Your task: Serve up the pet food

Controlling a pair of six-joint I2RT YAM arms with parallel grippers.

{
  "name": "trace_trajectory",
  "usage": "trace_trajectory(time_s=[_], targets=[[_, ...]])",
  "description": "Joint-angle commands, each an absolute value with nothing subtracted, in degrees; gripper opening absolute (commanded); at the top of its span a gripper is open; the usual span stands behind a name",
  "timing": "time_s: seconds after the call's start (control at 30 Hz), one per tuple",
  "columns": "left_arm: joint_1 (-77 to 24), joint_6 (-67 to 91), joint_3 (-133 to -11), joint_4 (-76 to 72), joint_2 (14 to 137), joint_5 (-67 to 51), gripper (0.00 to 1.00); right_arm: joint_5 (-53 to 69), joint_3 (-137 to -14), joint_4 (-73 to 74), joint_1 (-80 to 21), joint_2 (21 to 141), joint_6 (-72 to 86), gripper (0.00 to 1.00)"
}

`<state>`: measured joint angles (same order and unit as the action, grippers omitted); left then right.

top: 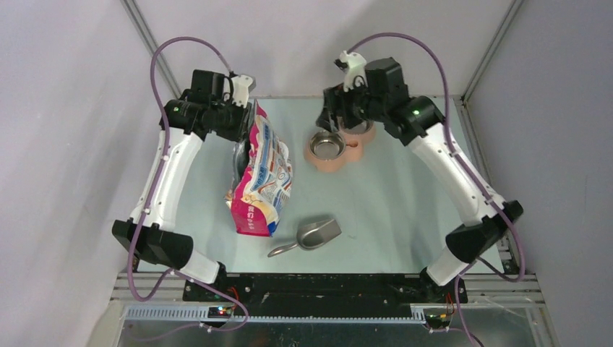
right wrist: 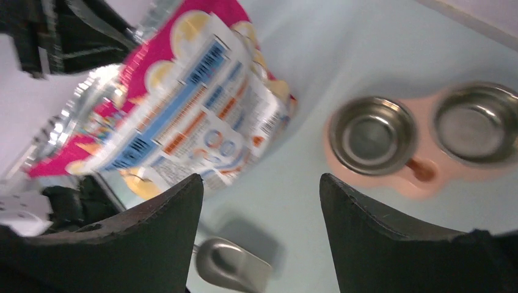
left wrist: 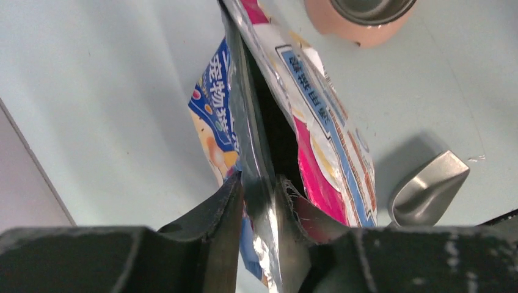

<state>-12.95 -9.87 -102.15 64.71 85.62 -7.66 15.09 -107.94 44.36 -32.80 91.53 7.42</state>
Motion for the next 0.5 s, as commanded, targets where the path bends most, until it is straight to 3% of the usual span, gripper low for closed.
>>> trace_trajectory(time_s=[0.0,0.17,0.3,0.47], targets=[[-12.58,-6.95,-104.89,59.8,85.94,-9.82,0.24,13.5,-116.7,41.44,-38.25,97.88,16.96,0.72],[-10.78,-1.97,-100.15,57.41,85.07,-15.91,0.02,4.29,-123.9,42.32,-44.79,104.79,20.71,0.71],[-7.5,3.36,-97.66,54.7,83.4,-24.78,0.0,-2.24,-127.21,42.84,-48.82,108.25,23.25,0.7],[-6.99,4.46,-96.87,53.73,82.43,-26.21,0.0,-2.06,-128.04,42.76,-52.88,109.38,27.26,0.67]])
